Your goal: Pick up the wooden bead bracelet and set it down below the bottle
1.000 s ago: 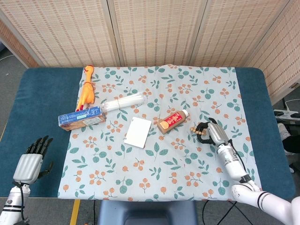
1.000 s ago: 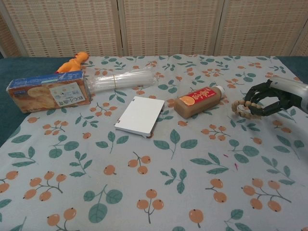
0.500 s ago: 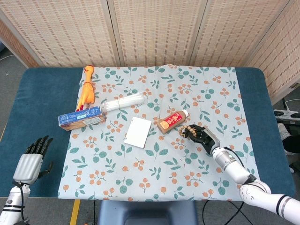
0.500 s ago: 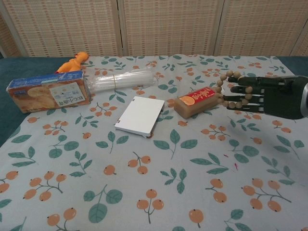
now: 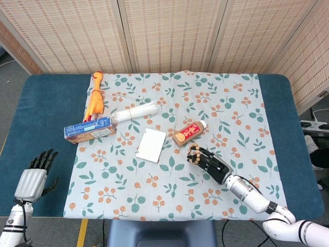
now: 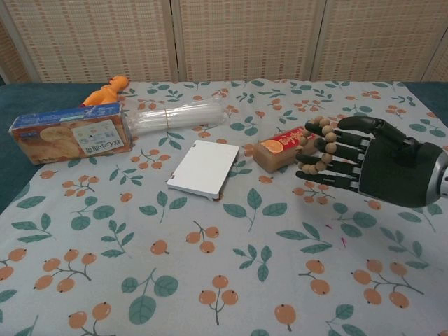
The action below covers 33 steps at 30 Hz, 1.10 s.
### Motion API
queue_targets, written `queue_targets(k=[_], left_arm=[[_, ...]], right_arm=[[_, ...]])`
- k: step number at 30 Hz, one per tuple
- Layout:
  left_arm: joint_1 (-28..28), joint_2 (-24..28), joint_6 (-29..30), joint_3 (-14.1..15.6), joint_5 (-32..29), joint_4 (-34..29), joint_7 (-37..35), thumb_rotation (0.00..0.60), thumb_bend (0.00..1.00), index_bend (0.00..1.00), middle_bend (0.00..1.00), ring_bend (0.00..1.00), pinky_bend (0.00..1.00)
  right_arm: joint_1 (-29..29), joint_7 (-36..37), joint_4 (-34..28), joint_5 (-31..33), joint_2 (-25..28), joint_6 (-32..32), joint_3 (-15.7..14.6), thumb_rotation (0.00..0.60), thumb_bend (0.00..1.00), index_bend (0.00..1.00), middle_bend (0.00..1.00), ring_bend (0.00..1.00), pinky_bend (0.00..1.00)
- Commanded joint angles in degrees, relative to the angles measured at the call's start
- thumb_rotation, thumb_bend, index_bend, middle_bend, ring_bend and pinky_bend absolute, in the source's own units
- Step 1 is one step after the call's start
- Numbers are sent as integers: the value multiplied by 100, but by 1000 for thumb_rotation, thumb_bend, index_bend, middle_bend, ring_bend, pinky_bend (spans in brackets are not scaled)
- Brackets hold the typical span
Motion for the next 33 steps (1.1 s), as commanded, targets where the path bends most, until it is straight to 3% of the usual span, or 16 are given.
queue_targets(k=[1,6,12,20,29,33], left_arm=[[0,0,0,0,0,0,0,600,438,0,0,0,163],[0,0,0,0,0,0,0,600,439,0,0,0,163],[0,0,0,0,0,0,0,600,438,0,0,0,163],[0,0,0,0,0,0,0,600,438,0,0,0,163],[0,0,0,0,0,0,0,600,438,0,0,0,163],[0,0,0,0,0,0,0,600,438,0,0,0,163]], right_arm=[[403,507,662,-469,-244,794,-743,462,427,288,504,197,152],[576,465,924,-330,-395,1155,-1090,464,423,385,503,202,161],[753,330,1024,-219,-456,1439,-1414,469,422,409,504,203,161],[890,56,1012,97,-486,1603,-1636,600,422,457,503,208,162],[953,-203,1005,257,-554,1785,-1842,600,403,477,503,210,162],[984,-353,1052,233,-618,1913,-1932,568,376,471,503,210,162]])
